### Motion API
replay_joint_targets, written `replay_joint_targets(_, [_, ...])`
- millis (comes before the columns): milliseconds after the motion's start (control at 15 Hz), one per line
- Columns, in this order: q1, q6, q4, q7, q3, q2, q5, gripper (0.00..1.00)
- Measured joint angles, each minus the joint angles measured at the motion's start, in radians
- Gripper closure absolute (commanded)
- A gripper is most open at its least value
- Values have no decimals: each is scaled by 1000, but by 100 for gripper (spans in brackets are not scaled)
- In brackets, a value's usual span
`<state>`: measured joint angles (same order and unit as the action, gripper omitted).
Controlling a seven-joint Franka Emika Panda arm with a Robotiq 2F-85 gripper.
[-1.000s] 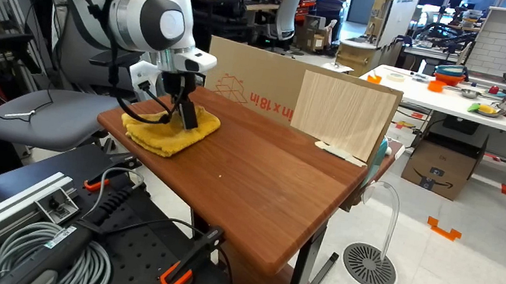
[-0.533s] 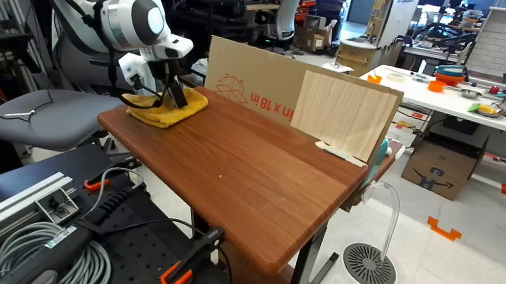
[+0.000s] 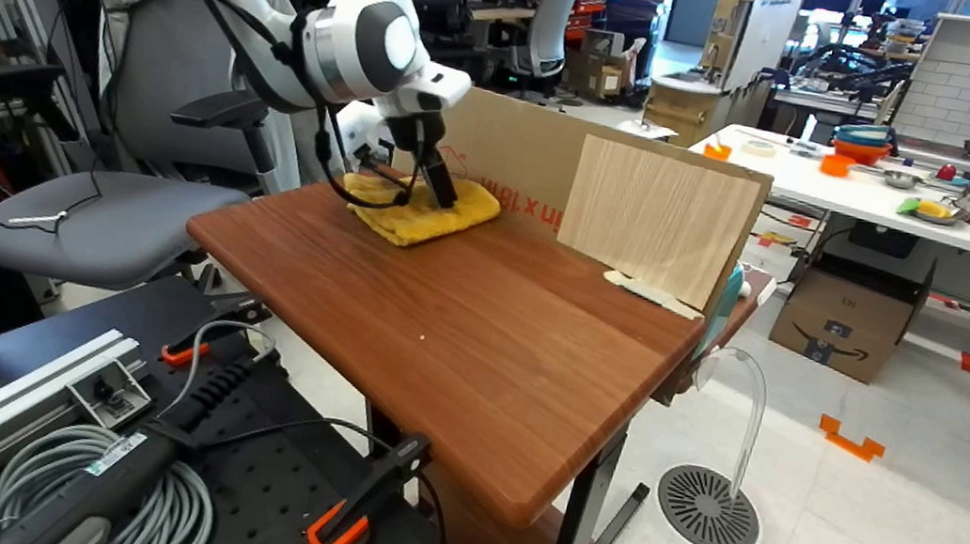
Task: Use the towel to wipe the desk
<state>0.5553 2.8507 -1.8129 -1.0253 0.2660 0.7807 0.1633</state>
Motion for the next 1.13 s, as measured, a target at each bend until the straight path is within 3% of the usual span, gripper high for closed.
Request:
replay_joint_targets(400, [-191, -2, -159, 9, 43, -62, -22, 0])
replay_joint_targets(600, [-285, -2, -265, 70, 30, -135, -59, 0])
replay_joint_targets(933, [-394, 82, -434, 193, -65, -380, -179, 0])
replay_joint_targets(1133, [-458, 92, -519, 266, -157, -550, -286, 0])
